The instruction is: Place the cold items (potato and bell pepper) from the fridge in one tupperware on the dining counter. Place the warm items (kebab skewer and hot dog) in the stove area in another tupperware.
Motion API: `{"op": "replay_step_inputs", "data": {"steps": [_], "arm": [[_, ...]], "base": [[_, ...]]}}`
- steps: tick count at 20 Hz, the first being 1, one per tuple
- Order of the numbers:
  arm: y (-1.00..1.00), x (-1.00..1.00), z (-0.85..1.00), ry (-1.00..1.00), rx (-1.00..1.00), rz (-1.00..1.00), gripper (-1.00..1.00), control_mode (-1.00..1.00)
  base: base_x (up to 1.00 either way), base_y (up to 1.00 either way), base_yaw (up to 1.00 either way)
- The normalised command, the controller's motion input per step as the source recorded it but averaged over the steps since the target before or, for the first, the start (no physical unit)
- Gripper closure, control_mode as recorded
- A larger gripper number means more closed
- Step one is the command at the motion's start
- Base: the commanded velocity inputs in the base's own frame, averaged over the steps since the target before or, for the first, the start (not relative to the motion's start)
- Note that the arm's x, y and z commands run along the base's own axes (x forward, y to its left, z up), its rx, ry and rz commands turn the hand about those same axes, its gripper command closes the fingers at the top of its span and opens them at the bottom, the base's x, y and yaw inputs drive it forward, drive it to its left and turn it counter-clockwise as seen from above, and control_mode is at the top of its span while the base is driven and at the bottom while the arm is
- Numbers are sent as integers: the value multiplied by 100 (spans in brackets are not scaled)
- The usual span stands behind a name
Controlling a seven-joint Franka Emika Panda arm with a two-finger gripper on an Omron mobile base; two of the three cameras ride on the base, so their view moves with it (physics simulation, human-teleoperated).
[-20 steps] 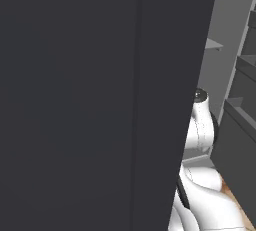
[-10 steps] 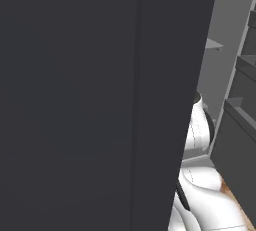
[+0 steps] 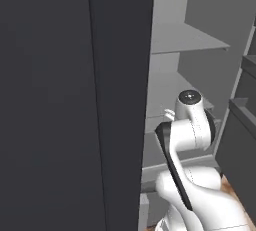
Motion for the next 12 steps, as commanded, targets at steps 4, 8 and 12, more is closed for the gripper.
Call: {"op": "replay_step_inputs", "data": {"steps": [4, 8, 12], "arm": [[0, 0, 0, 0, 0, 0, 100, 100], [0, 0, 0, 0, 0, 0, 100, 100], [0, 0, 0, 0, 0, 0, 100, 100]], "base": [[-60, -24, 19], [-66, -21, 19], [-67, -15, 16]]}}
